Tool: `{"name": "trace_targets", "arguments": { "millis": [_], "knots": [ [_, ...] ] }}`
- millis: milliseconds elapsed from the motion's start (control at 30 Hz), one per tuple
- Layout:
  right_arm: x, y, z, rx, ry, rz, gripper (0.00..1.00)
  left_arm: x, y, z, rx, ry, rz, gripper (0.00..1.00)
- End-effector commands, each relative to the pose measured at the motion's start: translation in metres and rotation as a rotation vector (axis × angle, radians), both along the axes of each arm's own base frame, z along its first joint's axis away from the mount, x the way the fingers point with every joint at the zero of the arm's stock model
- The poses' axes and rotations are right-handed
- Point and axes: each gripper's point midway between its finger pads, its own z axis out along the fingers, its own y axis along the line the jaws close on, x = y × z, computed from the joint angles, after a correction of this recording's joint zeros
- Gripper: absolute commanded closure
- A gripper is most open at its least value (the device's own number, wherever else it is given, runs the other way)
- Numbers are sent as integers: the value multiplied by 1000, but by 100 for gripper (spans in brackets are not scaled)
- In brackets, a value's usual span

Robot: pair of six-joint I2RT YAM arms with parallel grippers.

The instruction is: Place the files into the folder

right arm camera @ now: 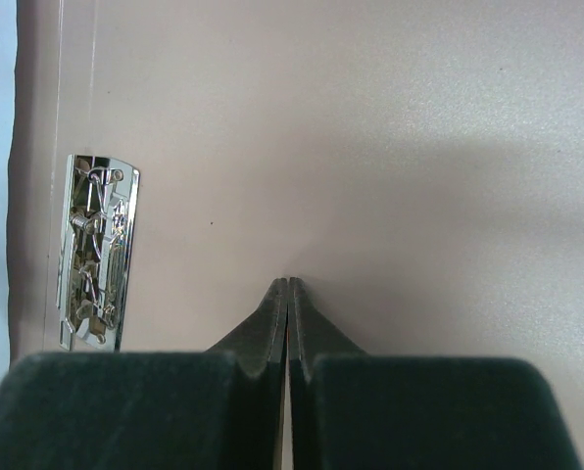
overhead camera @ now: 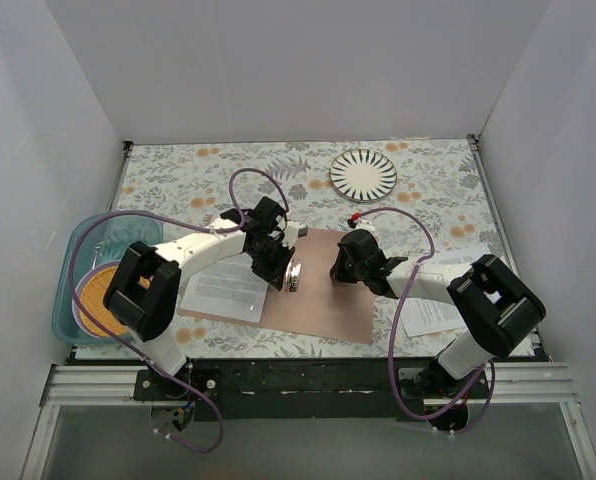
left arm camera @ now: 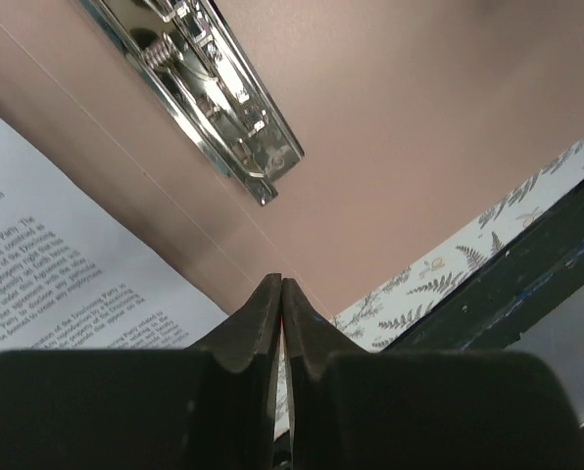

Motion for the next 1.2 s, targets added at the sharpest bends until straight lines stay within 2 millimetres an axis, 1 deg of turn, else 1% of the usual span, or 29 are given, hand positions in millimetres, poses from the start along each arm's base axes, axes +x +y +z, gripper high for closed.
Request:
{"name": "trace_targets", "arguments": {
  "millis": [0,167,400,567,967,1100,1167],
  "knots": [
    [-11,-14,-10,-52,38,-17,99,15,-17,1,-56,-55,2,98],
    [-15,-17,-16,-59,49,-26,99,17,-22,-8,-59,-58,2,100],
    [-17,-17,-20,-57,60,-27,99,13,-21,-24,-36,-34,-4,100],
    [-15,-17,-19,-53,57,-27,99,13,-15,-35,8,-39,-6,100],
    [-20,-17,-22,-41,70,-26,99,22,-18,-43,31,-56,1,100],
    [-27,-9,-25,-5,85,-5,99,22,-19,-46,37,-52,-4,100],
    [-33,0,-29,0,97,21,99,25,-21,-46,37,-59,-2,100]
  ]
}}
